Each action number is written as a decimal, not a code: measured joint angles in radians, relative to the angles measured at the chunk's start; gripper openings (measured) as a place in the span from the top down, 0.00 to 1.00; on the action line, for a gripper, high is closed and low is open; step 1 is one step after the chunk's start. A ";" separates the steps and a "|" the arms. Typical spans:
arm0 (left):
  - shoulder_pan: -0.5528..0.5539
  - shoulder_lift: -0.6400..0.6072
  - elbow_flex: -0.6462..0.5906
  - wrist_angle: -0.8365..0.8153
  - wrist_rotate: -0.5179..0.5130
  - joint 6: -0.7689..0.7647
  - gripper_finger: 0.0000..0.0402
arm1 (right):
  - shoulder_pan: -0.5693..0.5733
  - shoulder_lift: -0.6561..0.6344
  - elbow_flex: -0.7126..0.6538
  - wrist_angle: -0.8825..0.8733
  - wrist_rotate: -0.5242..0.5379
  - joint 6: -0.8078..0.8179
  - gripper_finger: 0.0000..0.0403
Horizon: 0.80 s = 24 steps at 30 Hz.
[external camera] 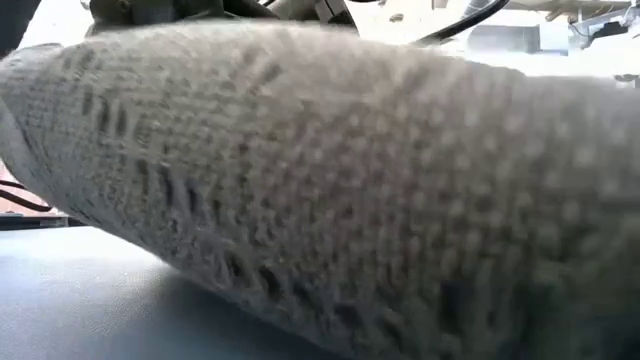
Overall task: Roll towel
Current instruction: Roll the gray towel
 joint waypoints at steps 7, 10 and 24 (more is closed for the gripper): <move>0.043 0.000 -0.001 -0.012 0.000 0.031 0.74 | -0.037 -0.004 -0.133 0.222 -0.058 0.051 0.93; 0.069 -0.003 -0.001 -0.034 0.047 0.010 0.71 | -0.047 -0.004 -0.147 0.232 -0.089 0.057 0.92; 0.117 -0.176 -0.003 -0.449 -0.112 0.371 0.70 | -0.066 -0.001 -0.191 0.250 -0.087 0.103 0.91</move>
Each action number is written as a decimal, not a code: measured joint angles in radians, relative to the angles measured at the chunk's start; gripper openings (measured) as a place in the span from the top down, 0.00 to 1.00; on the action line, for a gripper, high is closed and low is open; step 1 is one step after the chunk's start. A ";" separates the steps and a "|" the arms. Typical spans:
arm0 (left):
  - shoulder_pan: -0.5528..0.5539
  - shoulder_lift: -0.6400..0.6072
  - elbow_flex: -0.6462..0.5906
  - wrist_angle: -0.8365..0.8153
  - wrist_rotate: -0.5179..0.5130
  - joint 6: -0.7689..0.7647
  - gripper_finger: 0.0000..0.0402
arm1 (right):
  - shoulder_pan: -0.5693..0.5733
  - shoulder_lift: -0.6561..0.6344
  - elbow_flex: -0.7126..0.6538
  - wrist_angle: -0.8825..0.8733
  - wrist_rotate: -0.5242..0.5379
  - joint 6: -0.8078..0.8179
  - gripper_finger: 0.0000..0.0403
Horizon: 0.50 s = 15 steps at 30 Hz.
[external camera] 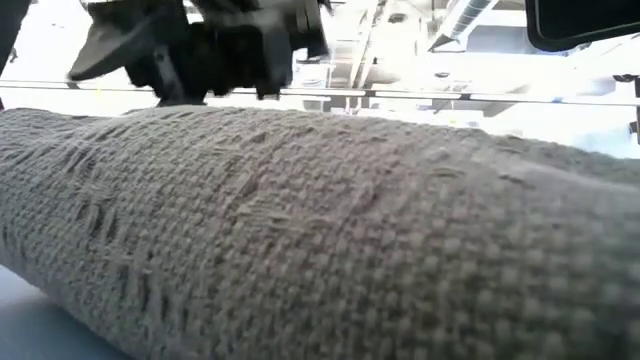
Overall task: Roll towel
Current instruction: Roll the gray towel
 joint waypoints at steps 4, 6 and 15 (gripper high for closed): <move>-0.075 -0.101 0.000 0.146 -0.228 0.024 0.70 | -0.001 0.000 0.000 0.000 0.000 0.000 0.91; -0.144 -0.124 -0.016 0.303 -0.374 0.037 0.70 | -0.002 0.000 -0.001 0.002 0.002 0.000 0.91; -0.323 -0.009 -0.046 0.737 -0.703 0.096 0.70 | -0.008 0.000 -0.003 0.010 0.005 -0.001 0.91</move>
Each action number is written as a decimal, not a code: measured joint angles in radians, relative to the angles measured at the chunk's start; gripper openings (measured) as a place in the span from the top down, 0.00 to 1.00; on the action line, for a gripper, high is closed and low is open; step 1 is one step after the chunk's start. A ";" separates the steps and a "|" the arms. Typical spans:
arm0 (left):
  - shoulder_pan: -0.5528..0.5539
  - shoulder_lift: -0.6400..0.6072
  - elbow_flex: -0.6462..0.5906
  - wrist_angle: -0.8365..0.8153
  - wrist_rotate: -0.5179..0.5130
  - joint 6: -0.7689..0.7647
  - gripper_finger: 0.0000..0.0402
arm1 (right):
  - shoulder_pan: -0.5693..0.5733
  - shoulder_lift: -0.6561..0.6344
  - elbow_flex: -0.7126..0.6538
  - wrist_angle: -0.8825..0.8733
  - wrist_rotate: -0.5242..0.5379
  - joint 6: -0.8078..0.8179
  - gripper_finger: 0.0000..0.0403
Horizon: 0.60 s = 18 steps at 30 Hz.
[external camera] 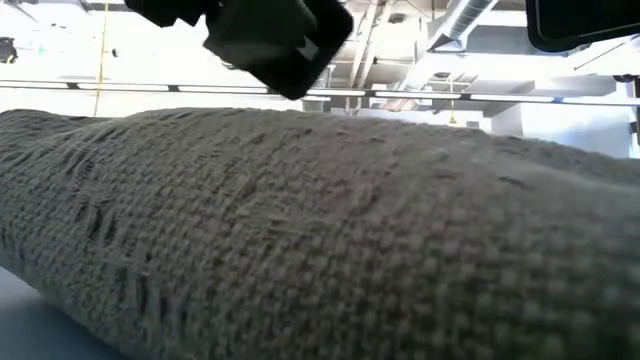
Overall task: Roll towel
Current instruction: Roll the gray towel
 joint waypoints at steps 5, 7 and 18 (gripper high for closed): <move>0.005 0.069 0.000 -0.004 -0.037 -0.044 0.70 | 0.000 0.000 -0.001 0.009 0.000 -0.002 0.91; 0.012 0.096 0.000 0.004 -0.017 -0.061 0.70 | 0.000 0.000 -0.001 0.009 0.000 -0.002 0.91; 0.029 0.152 0.002 0.020 -0.018 -0.098 0.70 | -0.007 -0.015 0.003 0.015 -0.032 -0.018 0.75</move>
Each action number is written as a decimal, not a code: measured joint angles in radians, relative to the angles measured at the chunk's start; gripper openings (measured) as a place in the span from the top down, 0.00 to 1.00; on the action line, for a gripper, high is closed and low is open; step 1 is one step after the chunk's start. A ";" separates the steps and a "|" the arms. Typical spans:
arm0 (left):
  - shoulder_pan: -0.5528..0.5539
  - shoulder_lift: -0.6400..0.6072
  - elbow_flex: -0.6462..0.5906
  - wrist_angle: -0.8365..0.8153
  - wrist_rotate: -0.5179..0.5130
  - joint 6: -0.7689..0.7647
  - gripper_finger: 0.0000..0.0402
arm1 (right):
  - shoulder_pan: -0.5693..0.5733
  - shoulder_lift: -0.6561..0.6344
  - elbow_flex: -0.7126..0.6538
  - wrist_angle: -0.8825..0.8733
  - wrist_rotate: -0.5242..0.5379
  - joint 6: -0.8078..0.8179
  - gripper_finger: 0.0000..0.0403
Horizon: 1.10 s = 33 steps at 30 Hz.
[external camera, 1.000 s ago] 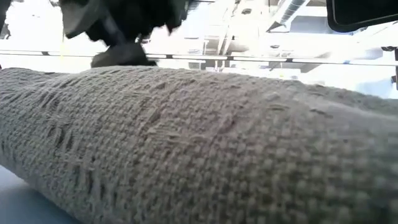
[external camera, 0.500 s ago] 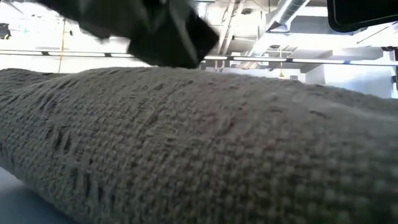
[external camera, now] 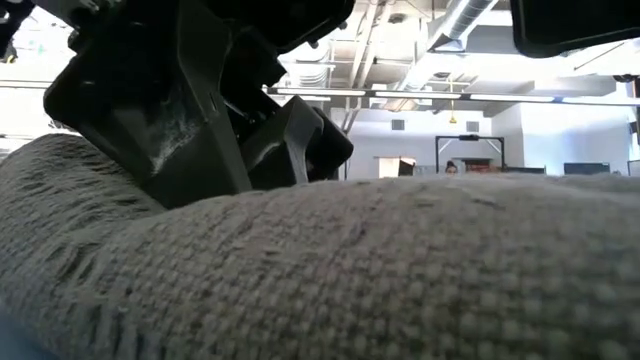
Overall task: Roll towel
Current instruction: Roll the gray towel
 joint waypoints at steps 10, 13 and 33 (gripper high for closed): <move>0.010 0.000 0.000 0.011 0.010 0.001 0.70 | 0.002 -0.139 -0.005 -0.136 0.014 -0.062 0.54; 0.010 0.000 0.000 0.012 0.008 0.002 0.70 | 0.002 -0.176 -0.004 -0.214 0.021 -0.063 0.50; 0.120 0.000 -0.002 -0.026 0.155 0.001 0.70 | 0.089 -0.146 0.001 0.013 0.290 -0.726 0.49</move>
